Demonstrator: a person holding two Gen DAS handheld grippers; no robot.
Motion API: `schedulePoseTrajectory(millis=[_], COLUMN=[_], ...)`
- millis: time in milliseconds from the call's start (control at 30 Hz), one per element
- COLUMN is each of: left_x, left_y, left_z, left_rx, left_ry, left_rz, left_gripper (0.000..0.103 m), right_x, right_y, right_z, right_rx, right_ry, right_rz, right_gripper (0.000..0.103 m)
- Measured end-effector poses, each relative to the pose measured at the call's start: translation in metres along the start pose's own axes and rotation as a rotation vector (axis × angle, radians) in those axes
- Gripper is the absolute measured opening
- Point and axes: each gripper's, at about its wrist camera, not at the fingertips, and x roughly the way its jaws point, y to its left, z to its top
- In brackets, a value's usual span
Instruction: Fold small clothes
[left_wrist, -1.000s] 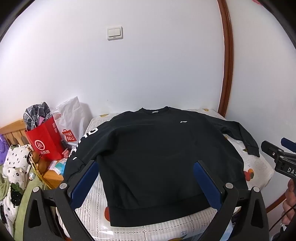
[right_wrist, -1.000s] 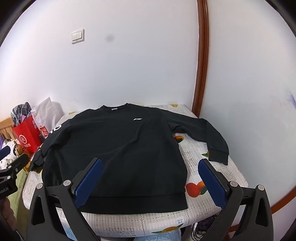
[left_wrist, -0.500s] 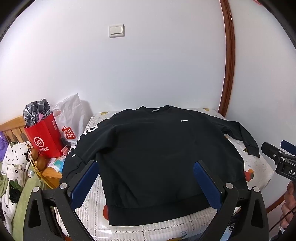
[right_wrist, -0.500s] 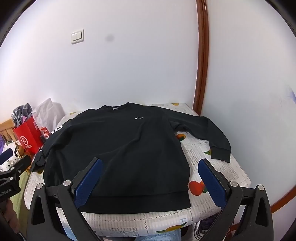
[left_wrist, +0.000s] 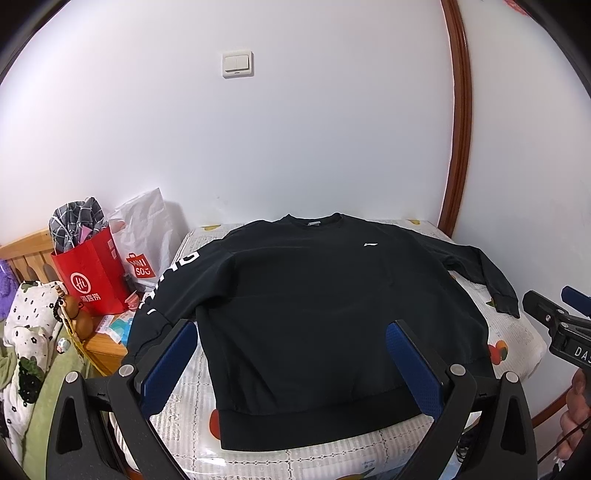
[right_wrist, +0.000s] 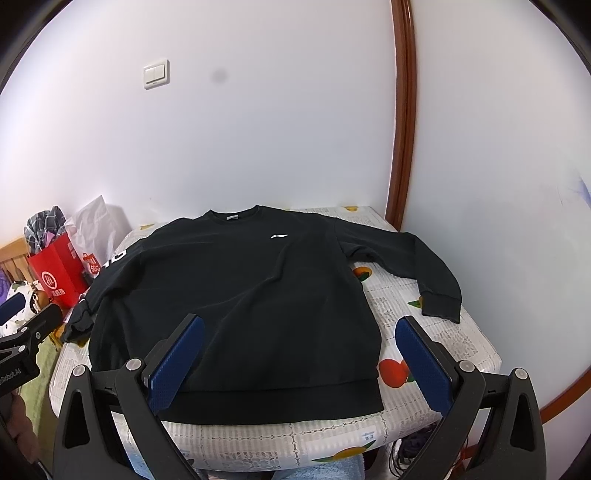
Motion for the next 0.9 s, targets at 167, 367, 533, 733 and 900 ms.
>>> schedulePoseTrajectory(millis=[167,367,533,733,900], left_x=[0.0004,-0.0001,-0.0002,-0.0042,-0.0058], left_y=[0.001,0.0009,0.0005,0.0025,0.0028], left_z=[0.0007,-0.0001,-0.0002,0.0,0.0], left_rx=[0.0,0.001,0.001,-0.008,-0.008], left_ry=[-0.001,-0.002,-0.001,-0.008,-0.01], left_rz=[0.0,-0.002,0.0,0.002,0.004], left_gripper=[0.103,0.103,0.103,0.103,0.103], right_x=[0.0,-0.0007,-0.0016,-0.0024,-0.0025], right_y=[0.001,0.0016,0.0032,0.0053,0.0077], right_z=[-0.0018,-0.0017,-0.0025,-0.0033,-0.0036], right_rx=[0.003,0.001,0.002,-0.003,-0.003], right_ry=[0.0,-0.002,-0.003,-0.005,-0.005], right_rz=[-0.003,0.0,0.004,0.005,0.006], right_gripper=[0.102,0.102,0.102,0.102,0.102])
